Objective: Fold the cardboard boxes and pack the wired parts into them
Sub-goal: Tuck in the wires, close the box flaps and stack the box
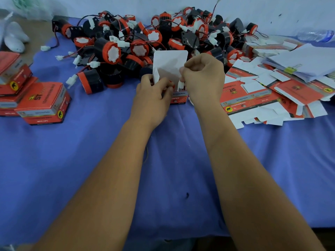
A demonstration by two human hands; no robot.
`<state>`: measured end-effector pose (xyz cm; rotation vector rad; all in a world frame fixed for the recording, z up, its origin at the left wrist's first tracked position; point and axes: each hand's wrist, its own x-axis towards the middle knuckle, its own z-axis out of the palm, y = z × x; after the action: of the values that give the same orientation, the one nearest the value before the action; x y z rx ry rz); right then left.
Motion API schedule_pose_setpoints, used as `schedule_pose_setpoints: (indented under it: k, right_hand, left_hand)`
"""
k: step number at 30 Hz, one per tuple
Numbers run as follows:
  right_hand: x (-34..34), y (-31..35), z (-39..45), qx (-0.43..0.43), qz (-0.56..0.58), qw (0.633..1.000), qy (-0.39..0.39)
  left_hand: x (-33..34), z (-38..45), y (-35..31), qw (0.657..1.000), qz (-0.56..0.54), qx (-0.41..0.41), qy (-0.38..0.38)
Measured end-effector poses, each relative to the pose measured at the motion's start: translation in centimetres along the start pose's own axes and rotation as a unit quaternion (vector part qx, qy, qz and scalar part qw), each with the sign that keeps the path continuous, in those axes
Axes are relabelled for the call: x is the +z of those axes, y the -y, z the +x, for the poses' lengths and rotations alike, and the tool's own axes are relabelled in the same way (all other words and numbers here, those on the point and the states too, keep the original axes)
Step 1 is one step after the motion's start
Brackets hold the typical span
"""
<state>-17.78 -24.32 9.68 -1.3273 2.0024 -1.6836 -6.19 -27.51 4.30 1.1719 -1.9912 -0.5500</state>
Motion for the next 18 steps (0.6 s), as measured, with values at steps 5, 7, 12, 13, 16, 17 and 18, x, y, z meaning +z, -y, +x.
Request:
schedule_pose_setpoints:
  k: [5,7,12,13,16,17,18]
  right_hand:
    - [0.5,-0.2,-0.2,-0.021,-0.013,0.999,-0.031]
    - [0.5,-0.3,0.0,-0.023,-0.014,0.999,-0.041]
    - [1.1,-0.7,0.1,-0.093,-0.146,0.985,-0.009]
    - [1.2,-1.0,0.1,-0.109,-0.18,0.978,0.008]
    - [1.3,-1.8,0.1,-0.151,-0.265,0.951,0.051]
    - [1.2,-2.0,0.2,-0.165,-0.289,0.942,0.051]
    - [1.0,-2.1,0.3,-0.181,-0.313,0.931,0.045]
  left_hand:
    - [0.0,0.0,0.0,1.0,-0.004,-0.006,0.004]
    - [0.0,0.0,0.0,1.0,-0.001,-0.007,0.005]
    - [0.0,0.0,-0.1,1.0,0.01,-0.013,0.011]
    - [0.0,0.0,-0.2,1.0,0.013,-0.013,0.013]
    - [-0.1,-0.1,-0.3,0.999,0.027,-0.011,0.016]
    - [-0.2,-0.1,-0.3,0.999,0.033,-0.011,0.016]
    - [-0.2,-0.2,-0.3,0.999,0.035,-0.012,0.016]
